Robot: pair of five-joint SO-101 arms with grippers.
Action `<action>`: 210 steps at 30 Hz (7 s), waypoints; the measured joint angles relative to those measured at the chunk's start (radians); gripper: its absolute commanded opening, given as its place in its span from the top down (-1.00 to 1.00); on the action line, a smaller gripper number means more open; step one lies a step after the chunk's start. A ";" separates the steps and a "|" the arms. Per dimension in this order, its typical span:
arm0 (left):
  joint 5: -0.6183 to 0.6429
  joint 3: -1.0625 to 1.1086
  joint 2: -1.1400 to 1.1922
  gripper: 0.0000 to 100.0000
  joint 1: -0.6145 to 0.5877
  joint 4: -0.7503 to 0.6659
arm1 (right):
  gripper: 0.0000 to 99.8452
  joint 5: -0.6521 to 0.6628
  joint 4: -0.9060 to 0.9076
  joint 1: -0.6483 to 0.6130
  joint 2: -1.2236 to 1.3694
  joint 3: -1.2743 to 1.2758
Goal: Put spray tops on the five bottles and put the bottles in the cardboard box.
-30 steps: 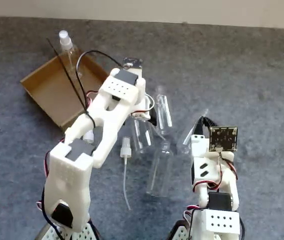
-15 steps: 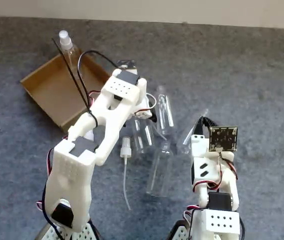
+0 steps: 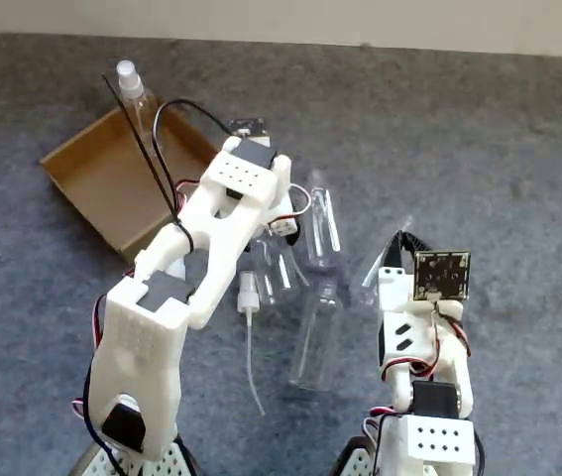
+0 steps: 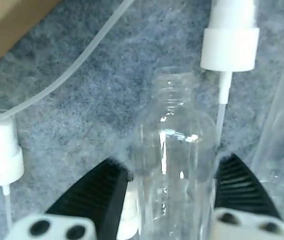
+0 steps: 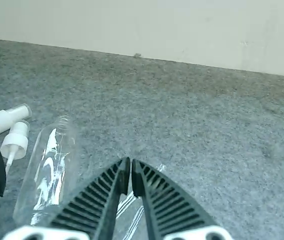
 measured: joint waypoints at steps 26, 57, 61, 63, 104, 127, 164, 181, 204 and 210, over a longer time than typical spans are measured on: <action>-0.170 -0.143 -0.068 0.67 -0.002 0.152 | 0.99 0.000 0.000 0.000 0.000 0.000; 0.138 -0.038 0.025 0.50 0.035 0.141 | 0.99 0.000 0.000 0.000 0.000 0.000; 0.190 0.025 0.025 0.59 0.038 0.084 | 0.99 0.000 0.000 0.000 0.000 0.000; 0.209 0.046 0.025 0.66 0.037 0.061 | 0.99 0.000 0.000 0.000 0.000 0.000; -0.717 -0.034 0.025 0.38 -0.068 0.029 | 0.99 0.000 0.000 0.000 0.000 0.000; -0.572 0.044 0.025 0.77 -0.066 -0.094 | 0.99 0.000 0.000 0.000 0.000 0.000; -0.566 -0.181 -0.465 0.90 0.046 0.258 | 0.99 0.000 0.000 -0.051 0.000 0.000; -0.566 0.135 -1.013 0.90 0.041 0.298 | 0.89 0.028 0.543 0.000 0.000 -0.245; -0.661 0.910 -1.712 0.90 -0.512 0.112 | 0.76 0.144 0.984 -0.459 0.423 -0.852; -0.661 1.079 -1.864 0.90 -0.611 0.075 | 0.76 0.055 0.994 -0.600 0.713 -0.980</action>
